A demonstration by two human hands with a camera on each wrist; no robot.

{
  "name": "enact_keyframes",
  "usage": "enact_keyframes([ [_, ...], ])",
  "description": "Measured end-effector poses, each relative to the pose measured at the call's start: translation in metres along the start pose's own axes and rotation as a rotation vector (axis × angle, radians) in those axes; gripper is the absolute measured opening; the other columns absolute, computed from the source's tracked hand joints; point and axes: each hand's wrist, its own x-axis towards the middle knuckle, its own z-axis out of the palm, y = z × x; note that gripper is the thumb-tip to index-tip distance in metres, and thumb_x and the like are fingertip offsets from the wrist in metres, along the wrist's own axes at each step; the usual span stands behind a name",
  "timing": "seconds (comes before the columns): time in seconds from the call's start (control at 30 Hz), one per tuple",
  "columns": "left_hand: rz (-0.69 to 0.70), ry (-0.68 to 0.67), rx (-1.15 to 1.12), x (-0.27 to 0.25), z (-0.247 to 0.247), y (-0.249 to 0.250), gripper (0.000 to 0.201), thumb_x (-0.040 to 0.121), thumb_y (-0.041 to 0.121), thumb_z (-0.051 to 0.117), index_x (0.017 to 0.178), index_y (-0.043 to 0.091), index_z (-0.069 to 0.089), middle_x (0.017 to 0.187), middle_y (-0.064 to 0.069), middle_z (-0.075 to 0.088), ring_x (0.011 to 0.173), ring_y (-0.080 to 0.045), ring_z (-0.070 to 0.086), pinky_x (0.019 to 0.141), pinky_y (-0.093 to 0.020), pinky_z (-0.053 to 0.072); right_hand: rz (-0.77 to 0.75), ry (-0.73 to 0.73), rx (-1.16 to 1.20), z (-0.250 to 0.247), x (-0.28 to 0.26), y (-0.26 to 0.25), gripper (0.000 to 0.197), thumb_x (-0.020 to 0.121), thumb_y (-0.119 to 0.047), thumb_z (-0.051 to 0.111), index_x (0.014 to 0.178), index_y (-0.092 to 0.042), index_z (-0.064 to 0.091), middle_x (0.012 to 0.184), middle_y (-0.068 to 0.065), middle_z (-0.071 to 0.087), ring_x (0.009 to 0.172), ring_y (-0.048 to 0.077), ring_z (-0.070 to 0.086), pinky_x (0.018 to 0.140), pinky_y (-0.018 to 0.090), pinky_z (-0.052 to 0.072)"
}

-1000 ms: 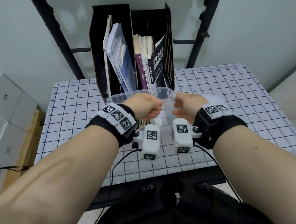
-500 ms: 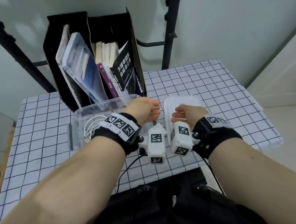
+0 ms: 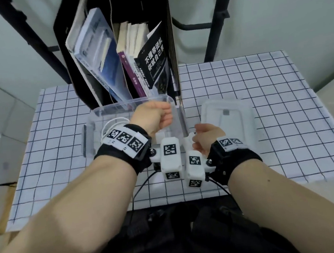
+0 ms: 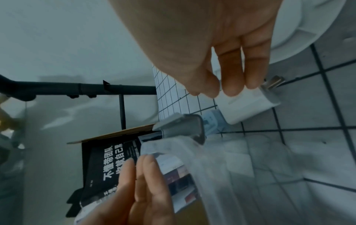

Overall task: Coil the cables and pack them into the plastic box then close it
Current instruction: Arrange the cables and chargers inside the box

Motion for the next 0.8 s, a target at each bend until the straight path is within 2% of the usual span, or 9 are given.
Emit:
enact_keyframes([
  [0.03, -0.001, 0.008, 0.0, 0.001, -0.003, -0.002, 0.03, 0.093, -0.009, 0.038, 0.084, 0.008, 0.061, 0.083, -0.009, 0.063, 0.071, -0.016, 0.062, 0.066, -0.022, 0.057, -0.016, -0.01, -0.049, 0.003, 0.003, 0.002, 0.051, 0.088, 0.012, 0.049, 0.132, -0.013, 0.056, 0.115, 0.004, 0.063, 0.055, 0.018, 0.052, 0.054, 0.029, 0.049],
  [0.1, -0.002, 0.02, -0.001, 0.003, -0.007, -0.003, 0.03, 0.093, -0.009, 0.037, 0.084, 0.008, 0.06, 0.084, -0.009, 0.063, 0.071, -0.015, 0.062, 0.065, -0.021, 0.057, -0.05, -0.016, -0.133, 0.004, 0.007, 0.002, 0.054, 0.086, 0.01, 0.055, 0.135, -0.013, 0.054, 0.132, 0.004, 0.058, 0.066, 0.02, 0.055, 0.068, 0.033, 0.054],
  [0.2, -0.003, 0.024, -0.004, 0.003, -0.011, -0.005, 0.029, 0.092, -0.01, 0.038, 0.085, 0.007, 0.061, 0.083, -0.009, 0.063, 0.07, -0.015, 0.063, 0.065, -0.021, 0.057, -0.098, -0.016, -0.264, 0.007, 0.01, 0.001, 0.059, 0.081, 0.004, 0.064, 0.136, -0.013, 0.052, 0.137, 0.006, 0.055, 0.096, 0.025, 0.061, 0.093, 0.041, 0.053],
  [0.27, -0.004, 0.025, -0.003, 0.003, -0.014, -0.007, 0.028, 0.092, -0.01, 0.039, 0.085, 0.007, 0.061, 0.083, -0.009, 0.063, 0.07, -0.015, 0.062, 0.064, -0.021, 0.057, -0.136, -0.012, -0.363, 0.009, 0.013, 0.002, 0.062, 0.079, 0.001, 0.067, 0.138, -0.012, 0.05, 0.138, 0.007, 0.055, 0.113, 0.027, 0.06, 0.099, 0.04, 0.049],
  [0.4, -0.012, 0.035, 0.002, 0.002, -0.02, -0.012, 0.026, 0.092, -0.008, 0.041, 0.086, 0.007, 0.061, 0.084, -0.009, 0.064, 0.071, -0.016, 0.063, 0.065, -0.022, 0.057, -0.193, 0.016, -0.533, 0.012, 0.015, 0.006, 0.063, 0.081, -0.007, 0.067, 0.14, -0.01, 0.047, 0.138, 0.008, 0.054, 0.119, 0.026, 0.057, 0.099, 0.033, 0.048],
  [0.5, -0.021, 0.03, -0.018, 0.002, -0.026, -0.015, 0.025, 0.093, -0.007, 0.042, 0.086, 0.007, 0.062, 0.083, -0.008, 0.064, 0.072, -0.016, 0.064, 0.064, -0.021, 0.057, -0.202, 0.02, -0.614, 0.015, 0.016, 0.009, 0.065, 0.083, -0.013, 0.065, 0.142, -0.01, 0.041, 0.138, 0.009, 0.053, 0.121, 0.025, 0.054, 0.09, 0.024, 0.043],
  [0.63, -0.025, 0.035, -0.036, 0.0, -0.031, -0.018, 0.026, 0.093, -0.008, 0.042, 0.085, 0.007, 0.062, 0.083, -0.009, 0.065, 0.073, -0.017, 0.064, 0.068, -0.023, 0.057, -0.198, 0.059, -0.68, 0.021, 0.017, 0.009, 0.063, 0.081, -0.017, 0.065, 0.14, -0.013, 0.042, 0.135, 0.011, 0.052, 0.113, 0.027, 0.059, 0.082, 0.025, 0.045],
  [0.7, -0.029, 0.039, -0.039, 0.0, -0.035, -0.018, 0.026, 0.093, -0.008, 0.041, 0.084, 0.007, 0.061, 0.082, -0.009, 0.064, 0.072, -0.016, 0.063, 0.069, -0.023, 0.057, -0.203, 0.07, -0.72, 0.022, 0.017, 0.01, 0.059, 0.082, -0.018, 0.063, 0.138, -0.012, 0.044, 0.133, 0.013, 0.049, 0.108, 0.03, 0.06, 0.088, 0.031, 0.05],
  [0.8, -0.034, 0.039, -0.039, -0.002, -0.039, -0.018, 0.027, 0.094, -0.008, 0.04, 0.084, 0.007, 0.06, 0.083, -0.009, 0.063, 0.073, -0.016, 0.062, 0.075, -0.027, 0.055, -0.225, 0.086, -0.747, 0.024, 0.017, 0.013, 0.054, 0.083, -0.017, 0.062, 0.135, -0.01, 0.047, 0.129, 0.015, 0.048, 0.105, 0.031, 0.059, 0.092, 0.039, 0.051],
])
